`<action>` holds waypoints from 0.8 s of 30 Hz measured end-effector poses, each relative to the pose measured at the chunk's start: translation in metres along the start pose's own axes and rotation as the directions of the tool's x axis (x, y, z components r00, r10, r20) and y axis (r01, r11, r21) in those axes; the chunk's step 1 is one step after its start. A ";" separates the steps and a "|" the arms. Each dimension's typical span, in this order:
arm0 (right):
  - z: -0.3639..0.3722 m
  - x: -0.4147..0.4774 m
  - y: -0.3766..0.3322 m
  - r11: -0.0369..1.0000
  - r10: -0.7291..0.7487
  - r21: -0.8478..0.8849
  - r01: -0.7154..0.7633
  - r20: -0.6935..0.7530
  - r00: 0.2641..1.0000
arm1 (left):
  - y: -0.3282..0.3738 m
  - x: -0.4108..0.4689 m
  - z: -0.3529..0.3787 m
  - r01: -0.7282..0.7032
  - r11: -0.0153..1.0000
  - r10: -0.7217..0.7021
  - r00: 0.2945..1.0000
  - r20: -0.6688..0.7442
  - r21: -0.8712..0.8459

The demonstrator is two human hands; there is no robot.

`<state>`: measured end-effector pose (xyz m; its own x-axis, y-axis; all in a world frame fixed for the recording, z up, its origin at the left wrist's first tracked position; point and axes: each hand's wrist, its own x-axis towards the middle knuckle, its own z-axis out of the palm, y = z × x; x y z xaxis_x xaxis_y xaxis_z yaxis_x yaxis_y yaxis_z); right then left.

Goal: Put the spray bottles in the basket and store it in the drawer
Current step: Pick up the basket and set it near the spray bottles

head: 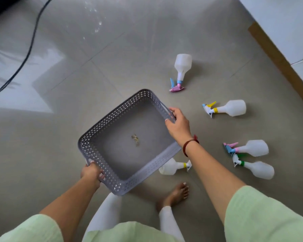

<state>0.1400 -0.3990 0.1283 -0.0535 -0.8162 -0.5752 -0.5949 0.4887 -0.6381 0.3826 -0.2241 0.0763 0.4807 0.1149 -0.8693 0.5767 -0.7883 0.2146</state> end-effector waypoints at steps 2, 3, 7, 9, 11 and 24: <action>0.025 0.017 -0.019 0.998 -0.047 -0.031 0.049 0.056 0.997 | 0.014 0.019 -0.011 0.047 0.998 -0.047 0.999 0.007 -0.033; 0.039 0.027 -0.028 0.996 -0.069 -0.049 0.073 0.090 0.994 | 0.020 0.030 -0.016 0.059 0.997 -0.059 0.998 0.000 -0.048; 0.089 0.068 -0.050 0.988 -0.113 -0.074 0.135 0.243 0.963 | 0.040 0.070 -0.027 0.053 0.990 -0.056 0.998 -0.024 -0.129; 0.109 0.092 -0.052 0.986 -0.113 -0.087 0.144 0.293 0.949 | 0.048 0.094 -0.022 0.069 0.984 -0.074 0.997 -0.029 -0.163; 0.123 0.112 -0.050 0.982 -0.102 -0.119 0.146 0.315 0.944 | 0.050 0.116 -0.011 0.087 0.982 -0.093 0.995 -0.032 -0.169; 0.198 0.172 -0.014 0.964 -0.053 -0.227 0.140 0.351 0.935 | 0.044 0.188 0.024 0.165 0.978 -0.169 0.985 -0.025 -0.130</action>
<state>0.2982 -0.4848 -0.0630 0.2627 -0.6808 -0.6838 -0.7632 0.2869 -0.5789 0.4824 -0.2518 -0.0879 0.3925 0.2620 -0.8817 0.7289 -0.6732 0.1244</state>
